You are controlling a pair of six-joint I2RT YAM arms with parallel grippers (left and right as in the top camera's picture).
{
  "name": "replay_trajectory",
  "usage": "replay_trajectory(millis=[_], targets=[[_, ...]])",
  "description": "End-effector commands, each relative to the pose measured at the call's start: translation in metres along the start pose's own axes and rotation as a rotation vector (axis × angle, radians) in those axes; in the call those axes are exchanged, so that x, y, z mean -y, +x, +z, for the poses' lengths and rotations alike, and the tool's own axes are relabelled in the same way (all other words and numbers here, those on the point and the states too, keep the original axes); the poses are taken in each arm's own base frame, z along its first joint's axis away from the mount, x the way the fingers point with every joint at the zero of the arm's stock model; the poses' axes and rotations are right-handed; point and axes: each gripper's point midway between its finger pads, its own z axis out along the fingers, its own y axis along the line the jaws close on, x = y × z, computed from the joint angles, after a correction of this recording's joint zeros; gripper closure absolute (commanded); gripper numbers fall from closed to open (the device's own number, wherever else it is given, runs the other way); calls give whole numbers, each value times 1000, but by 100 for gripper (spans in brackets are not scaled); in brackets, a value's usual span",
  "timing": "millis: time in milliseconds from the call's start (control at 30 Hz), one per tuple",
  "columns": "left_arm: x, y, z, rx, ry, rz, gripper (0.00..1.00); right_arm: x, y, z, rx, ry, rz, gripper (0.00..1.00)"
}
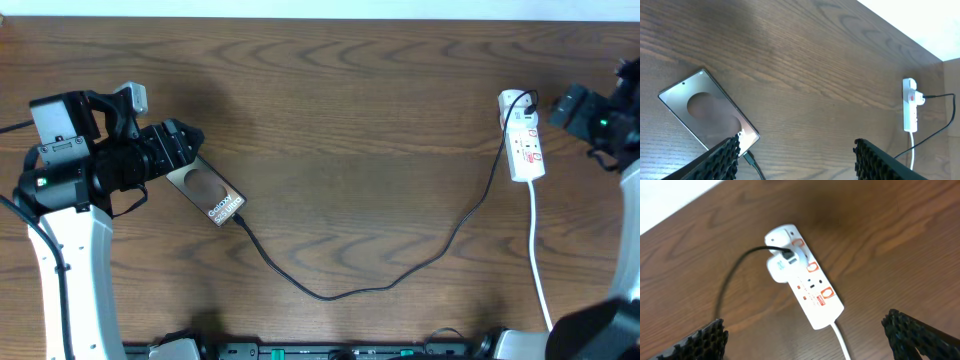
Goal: Plug charger to phone and switch on socket
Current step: 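Position the right gripper over the orange switch beside the charger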
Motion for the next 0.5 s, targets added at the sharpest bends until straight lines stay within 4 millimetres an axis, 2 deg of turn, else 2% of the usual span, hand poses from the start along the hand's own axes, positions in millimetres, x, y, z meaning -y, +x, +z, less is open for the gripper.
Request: replay_trajectory(millis=[0,233,467], targets=[[0,0,0,2,-5,22,28,-6,-12,-1,-15,-236,9,1],[0,0,0,2,-5,22,28,33,-11,22,-115,-359,70,1],[0,0,0,1,-6,22,28,41,-4,64,-192,-403,-1,1]])
